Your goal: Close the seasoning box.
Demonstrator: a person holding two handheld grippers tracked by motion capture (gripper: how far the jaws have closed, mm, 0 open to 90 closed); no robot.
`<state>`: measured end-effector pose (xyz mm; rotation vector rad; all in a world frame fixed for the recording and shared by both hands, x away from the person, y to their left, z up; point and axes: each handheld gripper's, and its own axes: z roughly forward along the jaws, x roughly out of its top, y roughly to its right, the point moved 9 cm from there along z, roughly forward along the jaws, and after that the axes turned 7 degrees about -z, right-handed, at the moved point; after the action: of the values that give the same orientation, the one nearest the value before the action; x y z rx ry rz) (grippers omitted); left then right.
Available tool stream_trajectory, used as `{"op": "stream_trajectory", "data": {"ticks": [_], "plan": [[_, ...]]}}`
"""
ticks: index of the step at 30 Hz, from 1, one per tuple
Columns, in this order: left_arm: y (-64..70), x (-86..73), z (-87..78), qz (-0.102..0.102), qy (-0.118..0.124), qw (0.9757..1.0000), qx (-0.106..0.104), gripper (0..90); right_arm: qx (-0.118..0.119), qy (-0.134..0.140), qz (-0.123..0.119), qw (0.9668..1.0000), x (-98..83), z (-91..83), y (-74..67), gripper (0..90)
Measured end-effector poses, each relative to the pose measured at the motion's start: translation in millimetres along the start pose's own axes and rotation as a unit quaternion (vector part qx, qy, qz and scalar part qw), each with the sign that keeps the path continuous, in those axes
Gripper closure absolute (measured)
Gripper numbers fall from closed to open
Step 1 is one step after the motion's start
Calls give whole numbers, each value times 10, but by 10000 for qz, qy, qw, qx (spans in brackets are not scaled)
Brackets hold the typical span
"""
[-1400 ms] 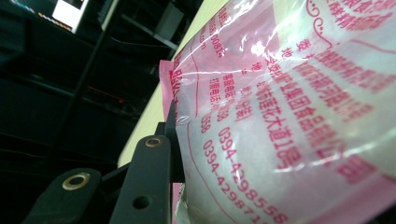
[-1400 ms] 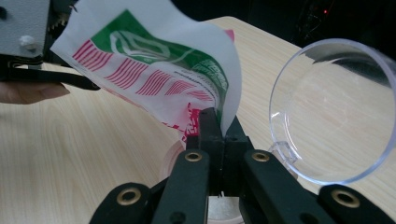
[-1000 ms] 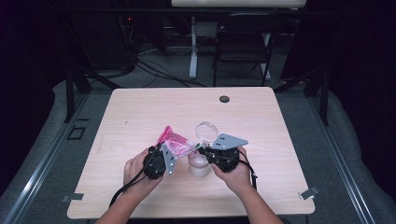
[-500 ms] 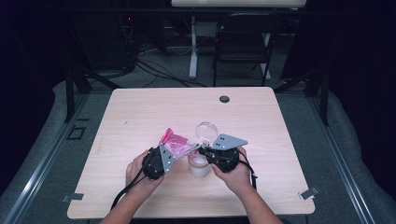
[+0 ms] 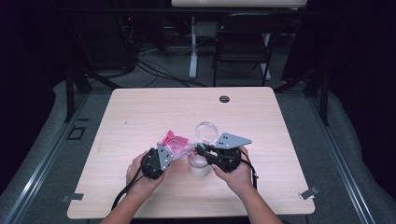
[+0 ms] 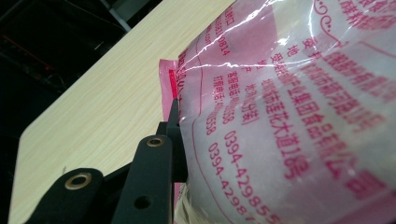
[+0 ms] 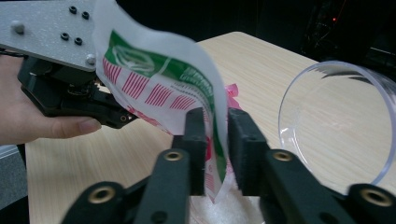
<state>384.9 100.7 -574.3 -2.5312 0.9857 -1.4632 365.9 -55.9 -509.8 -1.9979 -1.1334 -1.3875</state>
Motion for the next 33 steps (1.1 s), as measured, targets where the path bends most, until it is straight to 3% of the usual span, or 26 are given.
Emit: {"op": "stream_trajectory", "data": {"ticks": [2,3,5,8,10,19,20,22,23,33], "plan": [[-1,-7,2,-54,-13,10000,-57,700,-24,49,-18,10000,16,-9,-7,696],[6,-27,10,-216,-48,9995,-206,701,-63,82,-13,9999,25,-21,-5,666],[6,-42,23,-363,-23,9989,-294,702,-107,141,7,9998,40,-46,4,617],[7,-55,33,-466,-25,9982,-389,702,-162,164,50,9997,41,-72,22,596],[5,-64,53,-664,-26,9963,-540,702,-162,178,107,9997,28,-100,41,562],[-13,-90,57,-1039,8,9910,-847,703,-219,275,205,9992,33,-165,71,498],[-14,-93,53,-1198,39,9888,-893,703,-232,291,227,9991,35,-171,73,492],[-23,-94,50,-1223,48,9884,-897,702,-215,281,234,9991,33,-180,71,486],[-24,-90,41,-1306,78,9866,-971,702,-211,284,234,9991,32,-184,68,485],[-35,-96,24,-1532,157,9814,-1150,702,-255,374,216,9987,63,-257,45,476]]}}
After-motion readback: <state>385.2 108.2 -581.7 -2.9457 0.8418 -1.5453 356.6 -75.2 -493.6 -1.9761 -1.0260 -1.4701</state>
